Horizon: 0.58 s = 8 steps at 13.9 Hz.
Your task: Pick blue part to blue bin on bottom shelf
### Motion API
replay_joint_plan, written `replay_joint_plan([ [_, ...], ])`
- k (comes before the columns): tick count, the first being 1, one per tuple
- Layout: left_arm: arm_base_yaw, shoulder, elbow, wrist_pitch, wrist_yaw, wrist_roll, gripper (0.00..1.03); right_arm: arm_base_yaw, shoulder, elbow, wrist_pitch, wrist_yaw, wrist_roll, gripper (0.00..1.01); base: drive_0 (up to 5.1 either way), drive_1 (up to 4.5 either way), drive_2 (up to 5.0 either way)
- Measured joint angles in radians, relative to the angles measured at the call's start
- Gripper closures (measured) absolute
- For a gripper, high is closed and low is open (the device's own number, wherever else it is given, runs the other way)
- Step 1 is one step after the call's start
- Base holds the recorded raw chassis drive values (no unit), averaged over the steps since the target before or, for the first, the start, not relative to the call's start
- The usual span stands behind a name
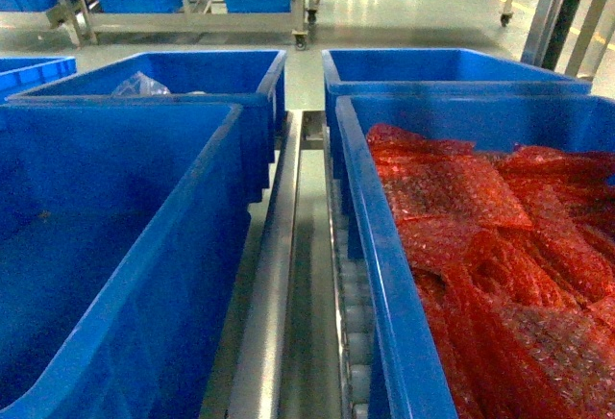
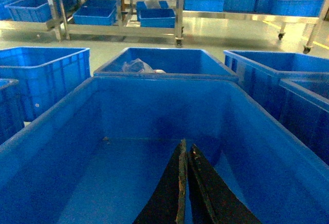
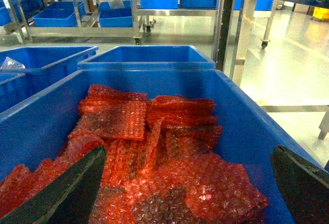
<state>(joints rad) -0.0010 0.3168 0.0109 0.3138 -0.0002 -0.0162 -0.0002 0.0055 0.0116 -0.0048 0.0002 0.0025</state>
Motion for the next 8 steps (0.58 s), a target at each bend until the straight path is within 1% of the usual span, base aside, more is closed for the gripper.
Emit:
replay_joint_plan([
  [3, 0.0, -0.024, 0.0, -0.018, 0.0, 0.0, 1.01, 0.0, 0.0, 0.0, 0.0, 0.0, 0.0, 0.03, 0.0, 0.0, 0.0],
  [8, 0.0, -0.132, 0.0, -0.13, 0.0, 0.0, 1.01, 0.0, 0.0, 0.0, 0.0, 0.0, 0.0, 0.03, 0.0, 0.0, 0.0],
])
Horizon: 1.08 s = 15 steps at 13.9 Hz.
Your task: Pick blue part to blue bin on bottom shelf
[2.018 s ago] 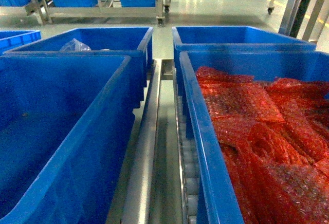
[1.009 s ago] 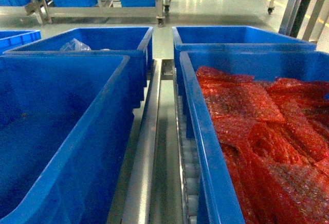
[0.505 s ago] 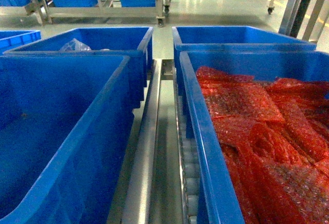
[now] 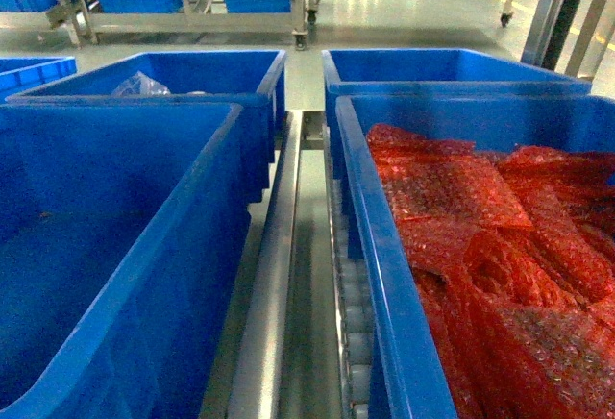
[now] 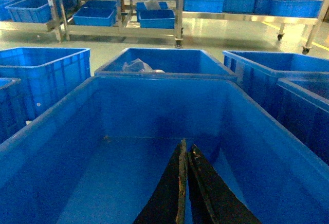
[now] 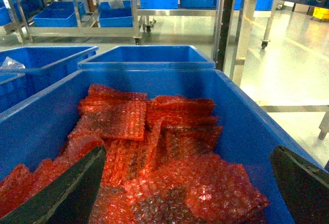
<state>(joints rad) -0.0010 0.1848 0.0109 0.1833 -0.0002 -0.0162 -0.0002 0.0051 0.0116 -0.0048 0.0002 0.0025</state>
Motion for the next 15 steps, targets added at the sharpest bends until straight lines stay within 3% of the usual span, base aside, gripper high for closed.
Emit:
replay_joint_plan([
  [1, 0.0, -0.021, 0.0, -0.023, 0.0, 0.0, 1.01, 0.0, 0.0, 0.0, 0.0, 0.0, 0.0, 0.03, 0.0, 0.0, 0.0],
  [2, 0.0, -0.124, 0.0, -0.179, 0.004, 0.001, 1.01, 0.0, 0.0, 0.0, -0.001, 0.0, 0.0, 0.03, 0.0, 0.0, 0.0],
  [5, 0.0, -0.178, 0.001, -0.189, 0.0, 0.003, 1.01, 0.0, 0.0, 0.0, 0.0, 0.0, 0.0, 0.03, 0.0, 0.0, 0.0],
  [6, 0.0, -0.177, 0.0, -0.189, 0.0, 0.003, 0.95, 0.0, 0.0, 0.0, 0.0, 0.0, 0.0, 0.03, 0.0, 0.0, 0.0],
  [13, 0.0, -0.177, 0.0, -0.188, 0.0, 0.005, 0.03, 0.0, 0.0, 0.0, 0.0, 0.0, 0.0, 0.03, 0.0, 0.0, 0.0],
  [15, 0.0, -0.177, 0.0, -0.188, 0.0, 0.005, 0.05, 0.0, 0.0, 0.0, 0.0, 0.0, 0.0, 0.03, 0.0, 0.0, 0.0],
])
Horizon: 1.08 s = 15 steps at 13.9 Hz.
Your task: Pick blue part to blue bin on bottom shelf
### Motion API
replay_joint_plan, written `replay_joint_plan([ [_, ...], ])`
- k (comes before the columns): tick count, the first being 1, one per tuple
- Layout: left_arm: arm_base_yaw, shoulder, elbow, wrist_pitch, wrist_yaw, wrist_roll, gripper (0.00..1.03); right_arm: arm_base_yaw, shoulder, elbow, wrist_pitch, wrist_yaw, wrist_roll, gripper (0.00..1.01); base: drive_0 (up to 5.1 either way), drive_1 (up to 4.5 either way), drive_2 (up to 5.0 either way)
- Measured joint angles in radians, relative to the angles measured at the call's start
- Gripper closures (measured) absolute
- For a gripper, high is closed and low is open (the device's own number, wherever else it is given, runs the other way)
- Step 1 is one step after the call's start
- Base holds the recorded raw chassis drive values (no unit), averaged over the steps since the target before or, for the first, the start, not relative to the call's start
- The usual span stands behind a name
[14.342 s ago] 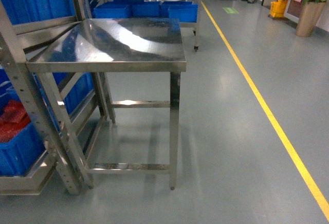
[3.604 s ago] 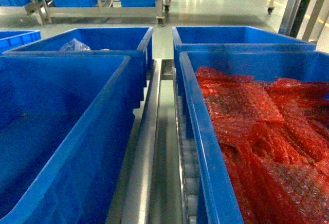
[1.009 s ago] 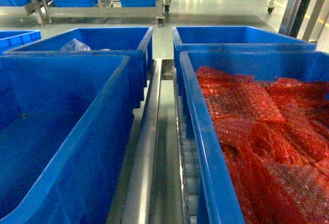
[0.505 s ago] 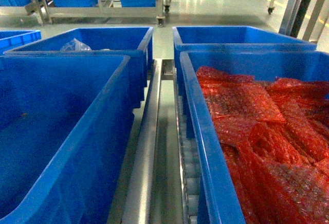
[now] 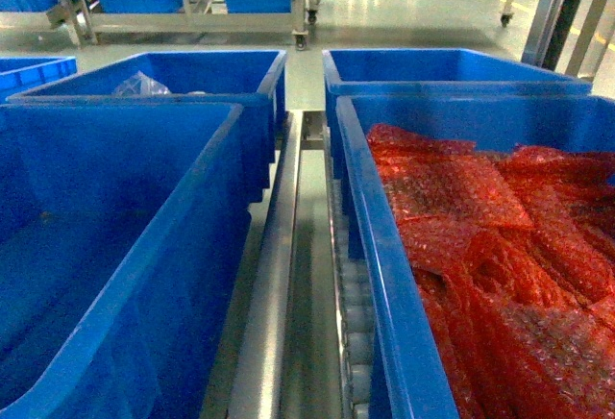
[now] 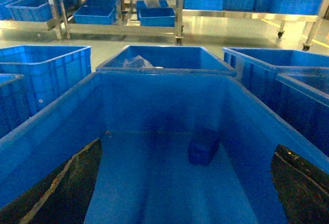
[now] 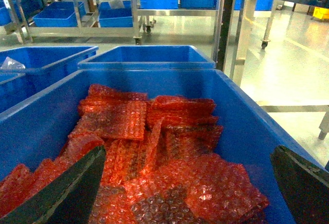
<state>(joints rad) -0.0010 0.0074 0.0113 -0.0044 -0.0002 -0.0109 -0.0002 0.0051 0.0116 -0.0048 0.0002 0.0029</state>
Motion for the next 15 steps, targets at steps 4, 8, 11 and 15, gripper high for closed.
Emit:
replay_joint_plan([
  [4, 0.0, 0.0, 0.0, 0.0, 0.0, 0.0, 0.05, 0.0, 0.0, 0.0, 0.0, 0.0, 0.0, 0.03, 0.0, 0.0, 0.0],
  [8, 0.0, 0.0, 0.0, 0.0, 0.0, 0.0, 0.05, 0.0, 0.0, 0.0, 0.0, 0.0, 0.0, 0.03, 0.0, 0.0, 0.0],
  [11, 0.0, 0.0, 0.0, 0.0, 0.0, 0.0, 0.05, 0.0, 0.0, 0.0, 0.0, 0.0, 0.0, 0.03, 0.0, 0.0, 0.0],
  [15, 0.0, 0.0, 0.0, 0.0, 0.0, 0.0, 0.05, 0.0, 0.0, 0.0, 0.0, 0.0, 0.0, 0.03, 0.0, 0.0, 0.0],
])
